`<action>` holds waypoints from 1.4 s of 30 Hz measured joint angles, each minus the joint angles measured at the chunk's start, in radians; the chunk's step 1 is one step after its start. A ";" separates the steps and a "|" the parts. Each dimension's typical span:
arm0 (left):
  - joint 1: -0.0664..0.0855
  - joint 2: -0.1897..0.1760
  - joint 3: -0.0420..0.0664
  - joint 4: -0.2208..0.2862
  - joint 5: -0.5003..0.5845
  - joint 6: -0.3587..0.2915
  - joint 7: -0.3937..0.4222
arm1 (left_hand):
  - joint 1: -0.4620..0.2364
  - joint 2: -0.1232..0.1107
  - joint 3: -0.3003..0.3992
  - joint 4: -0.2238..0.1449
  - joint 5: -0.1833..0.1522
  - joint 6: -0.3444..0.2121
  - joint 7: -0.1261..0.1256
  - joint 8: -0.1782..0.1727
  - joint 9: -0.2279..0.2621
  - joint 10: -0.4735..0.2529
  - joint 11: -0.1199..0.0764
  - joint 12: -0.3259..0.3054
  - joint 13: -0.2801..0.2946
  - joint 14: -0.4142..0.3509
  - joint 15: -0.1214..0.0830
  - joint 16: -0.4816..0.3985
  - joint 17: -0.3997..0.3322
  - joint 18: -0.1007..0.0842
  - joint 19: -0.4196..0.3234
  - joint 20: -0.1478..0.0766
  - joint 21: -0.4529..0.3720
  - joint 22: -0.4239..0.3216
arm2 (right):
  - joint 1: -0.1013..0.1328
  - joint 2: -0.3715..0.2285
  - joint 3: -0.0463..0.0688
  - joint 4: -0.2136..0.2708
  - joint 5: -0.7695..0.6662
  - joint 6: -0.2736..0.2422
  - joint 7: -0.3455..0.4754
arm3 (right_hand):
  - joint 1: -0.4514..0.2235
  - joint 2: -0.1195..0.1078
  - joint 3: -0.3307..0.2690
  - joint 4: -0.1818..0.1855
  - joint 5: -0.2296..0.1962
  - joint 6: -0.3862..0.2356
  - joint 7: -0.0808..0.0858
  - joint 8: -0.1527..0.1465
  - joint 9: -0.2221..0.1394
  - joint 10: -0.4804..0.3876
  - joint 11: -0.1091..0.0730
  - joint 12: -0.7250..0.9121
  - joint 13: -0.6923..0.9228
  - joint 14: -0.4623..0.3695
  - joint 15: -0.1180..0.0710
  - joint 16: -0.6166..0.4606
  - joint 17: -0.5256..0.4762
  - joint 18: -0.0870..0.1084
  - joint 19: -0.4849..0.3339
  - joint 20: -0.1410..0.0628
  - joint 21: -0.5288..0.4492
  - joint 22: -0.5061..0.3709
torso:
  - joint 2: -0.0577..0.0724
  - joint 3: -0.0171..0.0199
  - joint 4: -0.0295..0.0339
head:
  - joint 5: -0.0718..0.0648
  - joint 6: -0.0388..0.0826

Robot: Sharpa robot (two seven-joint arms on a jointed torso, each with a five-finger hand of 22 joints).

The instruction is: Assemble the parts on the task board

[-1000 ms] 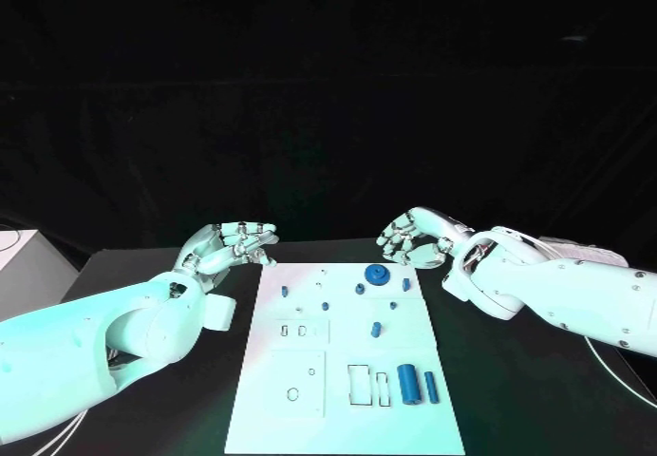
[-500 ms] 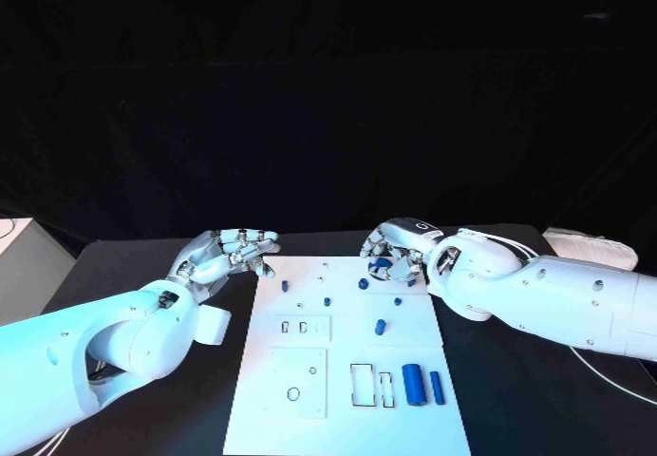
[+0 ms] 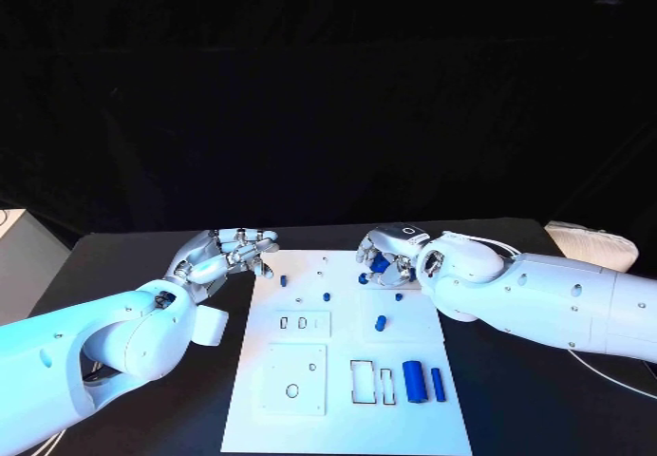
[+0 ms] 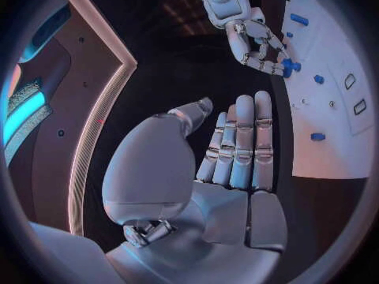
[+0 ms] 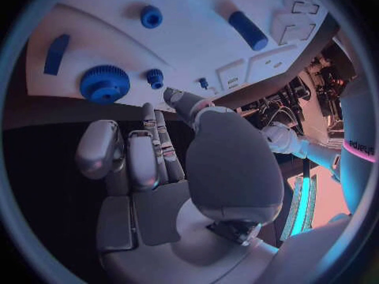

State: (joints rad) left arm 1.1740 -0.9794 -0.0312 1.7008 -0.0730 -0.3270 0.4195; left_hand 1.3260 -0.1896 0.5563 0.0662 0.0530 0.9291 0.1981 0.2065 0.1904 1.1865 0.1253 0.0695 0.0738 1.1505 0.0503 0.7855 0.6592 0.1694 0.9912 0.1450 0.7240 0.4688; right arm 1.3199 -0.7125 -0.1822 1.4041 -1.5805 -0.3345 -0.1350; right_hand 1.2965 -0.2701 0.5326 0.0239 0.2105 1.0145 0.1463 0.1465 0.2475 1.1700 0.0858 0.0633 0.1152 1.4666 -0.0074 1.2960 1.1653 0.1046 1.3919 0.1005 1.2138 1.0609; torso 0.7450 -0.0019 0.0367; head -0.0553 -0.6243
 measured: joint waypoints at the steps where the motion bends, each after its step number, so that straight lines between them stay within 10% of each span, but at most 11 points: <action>1: 0.000 0.000 0.000 0.000 0.000 0.000 0.000 | 0.000 0.000 0.000 0.000 0.000 0.000 0.000 0.000 0.000 0.000 0.000 0.000 0.000 0.000 0.000 0.000 0.000 0.000 0.000 0.000 0.000 0.000 | -0.002 0.001 0.000 -0.001 -0.006 0.003 -0.005 | 0.000 0.000 -0.001 0.001 0.000 0.000 0.000 0.000 0.000 0.000 0.000 0.000 0.000 0.000 0.000 0.000 0.000 0.000 0.000 0.000 0.000 0.001 | 0.001 -0.0002 -0.0002 | 0.000 -0.001; 42: 0.000 -0.003 0.001 0.001 -0.002 0.003 -0.010 | -0.004 0.004 0.006 0.000 0.000 0.000 0.000 0.000 0.001 -0.007 0.000 0.000 0.000 -0.007 0.000 0.004 0.000 0.000 -0.014 0.000 0.010 0.009 | -0.016 0.031 -0.001 -0.012 -0.072 0.016 -0.054 | 0.028 0.028 0.050 0.024 -0.011 0.078 -0.013 0.051 0.049 0.073 -0.017 0.005 0.018 0.000 0.000 0.034 0.007 -0.028 0.043 -0.014 0.113 0.157 | 0.021 -0.0063 0.0035 | -0.002 -0.003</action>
State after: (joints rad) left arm 1.1744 -0.9825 -0.0301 1.7016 -0.0752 -0.3242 0.4099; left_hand 1.3220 -0.1856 0.5618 0.0662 0.0530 0.9291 0.1980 0.2065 0.1910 1.1792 0.1251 0.0696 0.0735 1.1433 0.0503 0.7891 0.6587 0.1693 0.9771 0.1447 0.7339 0.4781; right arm 1.3038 -0.6814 -0.1828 1.3917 -1.6529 -0.3189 -0.1889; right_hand 1.3242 -0.2423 0.5825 0.0482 0.1995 1.0925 0.1330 0.1973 0.2967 1.2429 0.0689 0.0686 0.1328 1.4665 -0.0074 1.3304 1.1723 0.0766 1.4345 0.0863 1.3267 1.2179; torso 0.7665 -0.0082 0.0403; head -0.0574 -0.6270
